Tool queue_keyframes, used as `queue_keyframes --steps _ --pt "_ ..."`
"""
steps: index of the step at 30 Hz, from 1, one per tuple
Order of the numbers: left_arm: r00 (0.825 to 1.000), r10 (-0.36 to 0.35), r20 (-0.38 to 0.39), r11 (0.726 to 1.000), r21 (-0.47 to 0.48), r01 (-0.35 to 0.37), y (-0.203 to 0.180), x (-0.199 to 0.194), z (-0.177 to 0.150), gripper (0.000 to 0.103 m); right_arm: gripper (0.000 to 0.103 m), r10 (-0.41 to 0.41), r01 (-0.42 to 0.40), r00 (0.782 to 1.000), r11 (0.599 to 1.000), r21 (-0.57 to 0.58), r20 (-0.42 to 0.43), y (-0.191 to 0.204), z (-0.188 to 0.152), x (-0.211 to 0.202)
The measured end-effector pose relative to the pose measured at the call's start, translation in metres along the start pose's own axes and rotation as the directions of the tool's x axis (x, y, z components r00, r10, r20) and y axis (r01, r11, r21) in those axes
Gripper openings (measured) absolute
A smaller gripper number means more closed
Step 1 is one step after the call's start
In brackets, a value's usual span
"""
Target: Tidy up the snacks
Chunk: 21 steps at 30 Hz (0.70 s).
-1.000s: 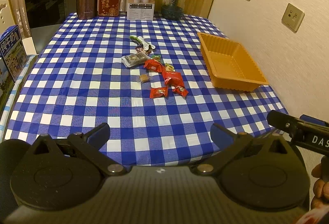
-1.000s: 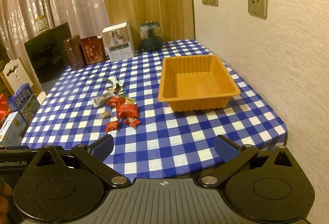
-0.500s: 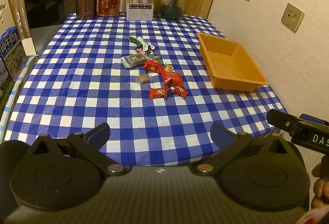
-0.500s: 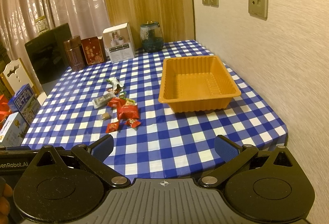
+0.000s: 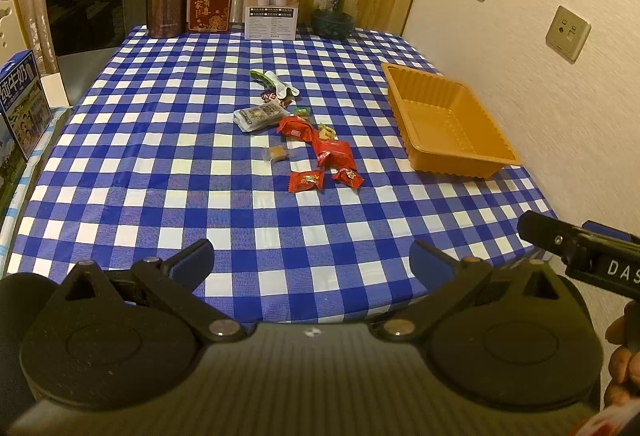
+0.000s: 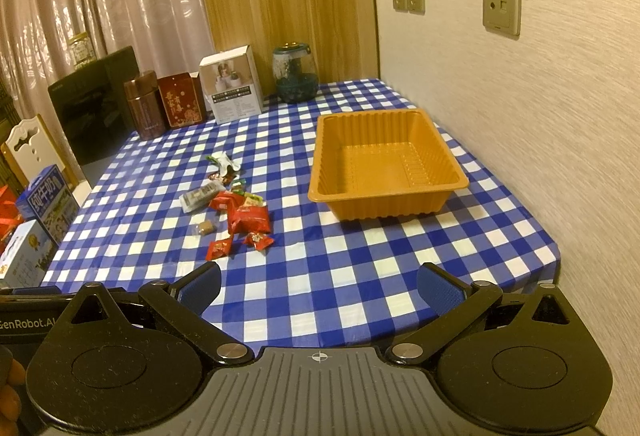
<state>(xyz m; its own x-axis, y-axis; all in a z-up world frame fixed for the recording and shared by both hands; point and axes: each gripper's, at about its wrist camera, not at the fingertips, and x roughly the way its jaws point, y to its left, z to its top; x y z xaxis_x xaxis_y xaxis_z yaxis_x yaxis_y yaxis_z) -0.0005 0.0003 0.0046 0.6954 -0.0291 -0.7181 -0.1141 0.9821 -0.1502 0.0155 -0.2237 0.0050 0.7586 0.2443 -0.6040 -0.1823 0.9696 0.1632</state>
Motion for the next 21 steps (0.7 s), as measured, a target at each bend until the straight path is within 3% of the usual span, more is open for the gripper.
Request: queue_keyframes --steps 21 --pt "1.000 -0.004 0.000 1.000 -0.003 0.004 -0.0003 -0.0003 0.0004 0.103 0.103 0.003 -0.003 1.000 1.000 0.002 0.000 0.0004 0.0001 0.0013"
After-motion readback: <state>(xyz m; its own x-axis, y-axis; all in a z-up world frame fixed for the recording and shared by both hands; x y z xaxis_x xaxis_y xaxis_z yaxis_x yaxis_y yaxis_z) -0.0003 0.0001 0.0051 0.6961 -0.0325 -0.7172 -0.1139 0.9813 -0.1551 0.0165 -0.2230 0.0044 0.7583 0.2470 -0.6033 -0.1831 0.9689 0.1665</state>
